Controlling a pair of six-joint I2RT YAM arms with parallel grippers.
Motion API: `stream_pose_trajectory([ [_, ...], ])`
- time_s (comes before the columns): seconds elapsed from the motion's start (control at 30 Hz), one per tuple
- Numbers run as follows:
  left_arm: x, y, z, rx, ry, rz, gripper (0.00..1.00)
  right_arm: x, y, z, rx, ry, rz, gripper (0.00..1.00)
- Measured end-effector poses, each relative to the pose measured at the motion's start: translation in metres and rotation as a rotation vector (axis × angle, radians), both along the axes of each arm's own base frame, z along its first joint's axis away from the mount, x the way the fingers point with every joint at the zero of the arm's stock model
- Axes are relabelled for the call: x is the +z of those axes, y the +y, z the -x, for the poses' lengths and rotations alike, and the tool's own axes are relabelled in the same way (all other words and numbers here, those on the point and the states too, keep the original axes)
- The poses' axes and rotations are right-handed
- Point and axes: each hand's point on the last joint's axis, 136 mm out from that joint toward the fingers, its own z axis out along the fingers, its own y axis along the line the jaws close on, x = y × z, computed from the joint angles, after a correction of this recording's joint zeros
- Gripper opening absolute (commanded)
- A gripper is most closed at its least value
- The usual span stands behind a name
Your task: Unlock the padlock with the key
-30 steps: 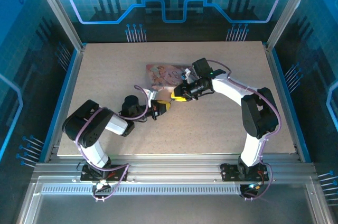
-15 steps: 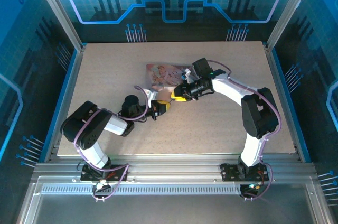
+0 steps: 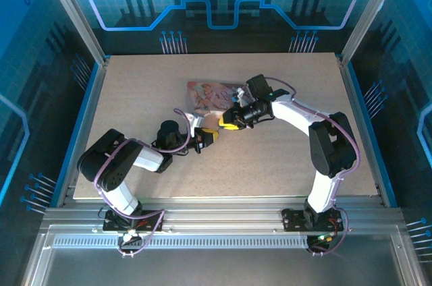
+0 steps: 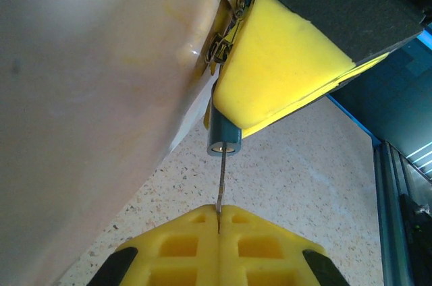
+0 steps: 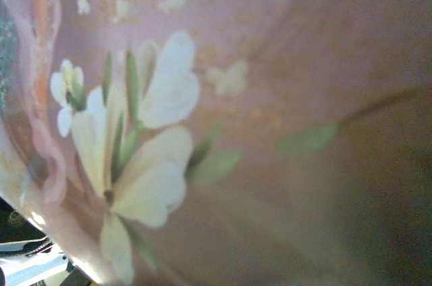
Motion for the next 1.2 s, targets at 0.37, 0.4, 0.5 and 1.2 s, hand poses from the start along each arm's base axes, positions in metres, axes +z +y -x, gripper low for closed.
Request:
stream_pose_trajectory([
  [0.37, 0.001, 0.001, 0.001, 0.000, 0.011, -0.006, 0.00, -0.002, -0.002, 0.001, 0.009, -0.006, 0.012, 0.00],
  [0.4, 0.001, 0.000, 0.002, -0.001, 0.015, -0.009, 0.00, -0.003, -0.002, 0.002, 0.011, -0.006, 0.014, 0.00],
  [0.5, 0.002, 0.000, 0.001, -0.002, 0.021, -0.015, 0.00, -0.004, -0.004, 0.002, 0.016, -0.013, 0.031, 0.00],
  [1.2, -0.006, -0.005, -0.009, 0.066, 0.004, -0.029, 0.00, -0.009, -0.004, -0.005, -0.010, -0.027, 0.037, 0.00],
])
